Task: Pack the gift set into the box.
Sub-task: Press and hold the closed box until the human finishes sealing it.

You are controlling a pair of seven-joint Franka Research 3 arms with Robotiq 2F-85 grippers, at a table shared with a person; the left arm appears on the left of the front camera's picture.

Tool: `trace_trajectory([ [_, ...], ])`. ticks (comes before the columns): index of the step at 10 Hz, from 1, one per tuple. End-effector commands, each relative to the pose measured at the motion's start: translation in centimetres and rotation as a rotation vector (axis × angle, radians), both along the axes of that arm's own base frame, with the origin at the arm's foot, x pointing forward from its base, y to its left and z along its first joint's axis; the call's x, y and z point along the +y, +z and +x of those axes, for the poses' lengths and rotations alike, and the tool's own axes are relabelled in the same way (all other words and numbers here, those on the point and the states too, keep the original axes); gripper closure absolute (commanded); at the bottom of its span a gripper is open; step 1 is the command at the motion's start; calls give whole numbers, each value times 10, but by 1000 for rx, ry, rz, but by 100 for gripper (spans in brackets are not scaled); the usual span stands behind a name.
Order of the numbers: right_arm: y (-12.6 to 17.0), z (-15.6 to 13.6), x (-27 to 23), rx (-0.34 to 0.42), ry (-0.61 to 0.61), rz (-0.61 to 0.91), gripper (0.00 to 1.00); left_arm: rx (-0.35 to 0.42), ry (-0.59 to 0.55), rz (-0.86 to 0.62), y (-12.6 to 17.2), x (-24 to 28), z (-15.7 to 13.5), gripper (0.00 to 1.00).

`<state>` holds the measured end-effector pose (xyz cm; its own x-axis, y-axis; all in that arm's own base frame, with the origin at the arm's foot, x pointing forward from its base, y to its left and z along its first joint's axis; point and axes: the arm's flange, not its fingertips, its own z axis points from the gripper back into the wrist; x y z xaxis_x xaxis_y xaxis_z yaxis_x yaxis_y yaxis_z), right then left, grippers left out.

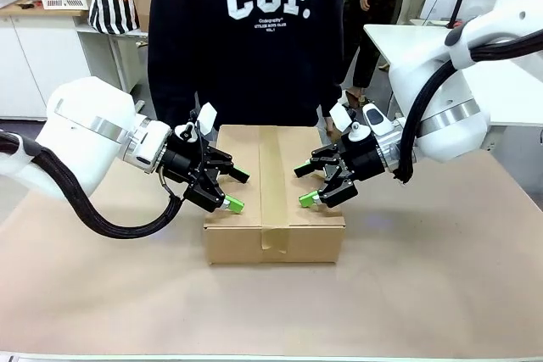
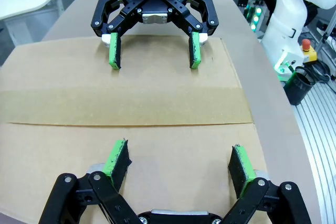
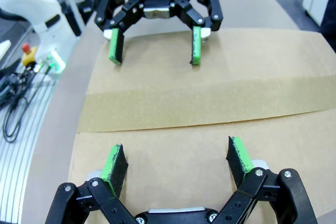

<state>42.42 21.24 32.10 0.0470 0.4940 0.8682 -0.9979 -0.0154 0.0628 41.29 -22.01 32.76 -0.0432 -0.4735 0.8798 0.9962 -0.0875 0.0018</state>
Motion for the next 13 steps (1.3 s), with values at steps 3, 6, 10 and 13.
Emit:
trace_trajectory([
  [3,-1,-3,-1,0,2,-8,0,12,2,-3,-1,1,0,0],
  [6,0,0,0,0,0,0,0,0,0,0,0,0,0,0],
  [10,85,-32,-31,255,32,-106,0,390,33,-127,69,34,-39,0],
  [13,126,-49,-96,588,-139,22,0,596,48,-53,104,68,-75,0],
])
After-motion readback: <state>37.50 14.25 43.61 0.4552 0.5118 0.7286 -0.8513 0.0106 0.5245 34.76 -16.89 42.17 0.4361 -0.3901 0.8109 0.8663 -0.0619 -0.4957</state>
